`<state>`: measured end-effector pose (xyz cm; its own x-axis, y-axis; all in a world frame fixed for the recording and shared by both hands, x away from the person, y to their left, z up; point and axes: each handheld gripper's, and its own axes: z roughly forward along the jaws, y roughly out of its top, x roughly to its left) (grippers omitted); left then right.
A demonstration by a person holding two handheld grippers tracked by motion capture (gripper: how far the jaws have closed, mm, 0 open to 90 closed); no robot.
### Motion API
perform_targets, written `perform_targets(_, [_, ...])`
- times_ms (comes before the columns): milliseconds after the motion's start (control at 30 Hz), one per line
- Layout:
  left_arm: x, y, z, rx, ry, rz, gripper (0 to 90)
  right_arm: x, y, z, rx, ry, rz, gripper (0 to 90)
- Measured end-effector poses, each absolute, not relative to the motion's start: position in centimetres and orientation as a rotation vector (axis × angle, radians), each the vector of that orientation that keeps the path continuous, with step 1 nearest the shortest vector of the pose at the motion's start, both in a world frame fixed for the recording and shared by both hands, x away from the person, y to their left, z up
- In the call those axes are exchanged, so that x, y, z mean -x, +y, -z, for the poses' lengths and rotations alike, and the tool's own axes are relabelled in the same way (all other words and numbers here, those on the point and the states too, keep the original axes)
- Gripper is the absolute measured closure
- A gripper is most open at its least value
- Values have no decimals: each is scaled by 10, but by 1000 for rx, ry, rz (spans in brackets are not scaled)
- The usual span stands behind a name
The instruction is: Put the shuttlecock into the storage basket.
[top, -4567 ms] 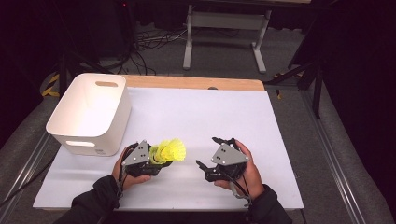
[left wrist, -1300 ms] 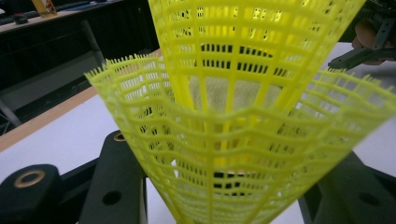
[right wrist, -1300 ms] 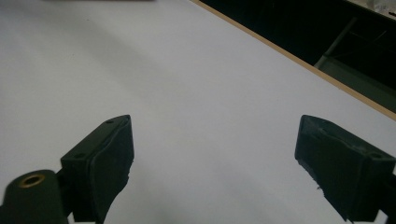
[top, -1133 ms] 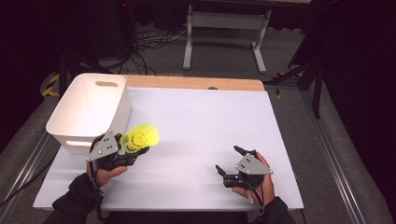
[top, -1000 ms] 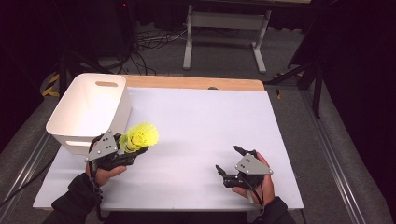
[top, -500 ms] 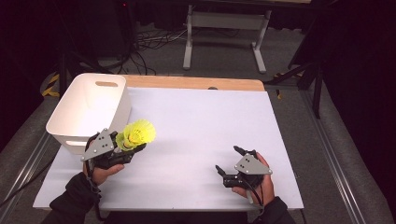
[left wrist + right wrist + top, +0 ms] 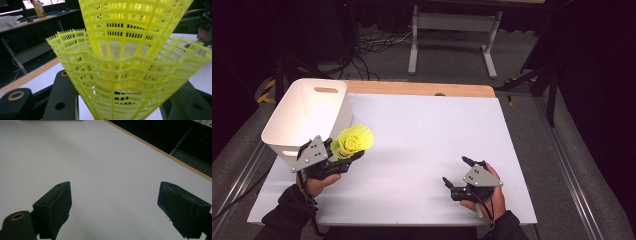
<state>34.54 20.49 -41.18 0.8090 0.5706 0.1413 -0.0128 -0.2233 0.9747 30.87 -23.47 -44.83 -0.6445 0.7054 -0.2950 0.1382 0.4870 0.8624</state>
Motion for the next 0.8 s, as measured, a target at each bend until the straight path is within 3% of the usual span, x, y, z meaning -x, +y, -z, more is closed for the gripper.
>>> perform_targets(800, [-346, 222, 404, -1687, 494, -627, 528, -309, -236, 448, -688, 2088, -1125, 128])
